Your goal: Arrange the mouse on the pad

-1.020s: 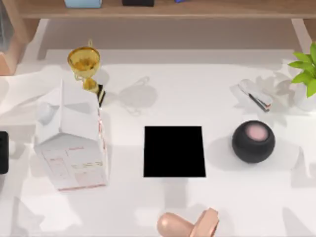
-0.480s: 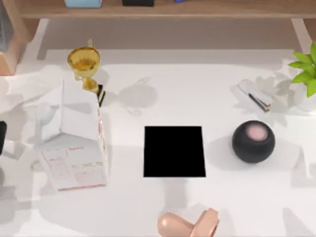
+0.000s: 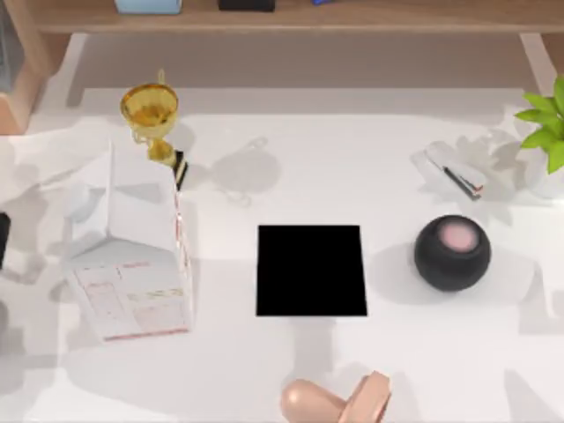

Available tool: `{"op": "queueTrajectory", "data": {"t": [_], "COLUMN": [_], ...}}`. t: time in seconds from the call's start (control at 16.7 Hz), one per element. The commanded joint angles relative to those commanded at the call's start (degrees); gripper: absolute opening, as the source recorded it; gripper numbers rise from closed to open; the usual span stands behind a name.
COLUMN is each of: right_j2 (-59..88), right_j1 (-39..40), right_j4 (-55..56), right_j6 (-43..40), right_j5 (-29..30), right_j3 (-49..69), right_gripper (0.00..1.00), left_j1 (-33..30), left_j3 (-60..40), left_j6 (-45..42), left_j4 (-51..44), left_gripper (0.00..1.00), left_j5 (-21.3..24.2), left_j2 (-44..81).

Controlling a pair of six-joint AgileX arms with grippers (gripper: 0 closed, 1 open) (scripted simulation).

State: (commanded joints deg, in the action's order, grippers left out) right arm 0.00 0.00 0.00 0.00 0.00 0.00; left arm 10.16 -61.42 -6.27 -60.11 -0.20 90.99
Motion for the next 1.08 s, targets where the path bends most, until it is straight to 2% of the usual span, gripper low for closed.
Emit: {"op": "queueTrajectory", "data": {"t": [0.18,0.72,1.02,1.08], "right_j2": [0.0,0.0,0.0,0.0], "right_j1": [0.0,0.0,0.0,0.0], "right_j4": [0.0,0.0,0.0,0.0], "right_j6": [0.0,0.0,0.0,0.0], "right_j5": [0.0,0.0,0.0,0.0], "right_j3": [0.0,0.0,0.0,0.0], "right_gripper": [1.00,1.00,1.00,1.00], "left_j1": [-0.8,0.3,0.6,0.6], "left_j3": [2.6,12.6,13.0,13.0], "left_j6": [0.9,-0.2,-0.5,-0.5], "left_j4": [3.4,22.7,24.0,24.0], "left_gripper": [1.00,1.00,1.00,0.92], "left_j5": [0.1,0.0,0.0,0.0], "left_j2": [0.9,10.3,11.1,11.1]}}
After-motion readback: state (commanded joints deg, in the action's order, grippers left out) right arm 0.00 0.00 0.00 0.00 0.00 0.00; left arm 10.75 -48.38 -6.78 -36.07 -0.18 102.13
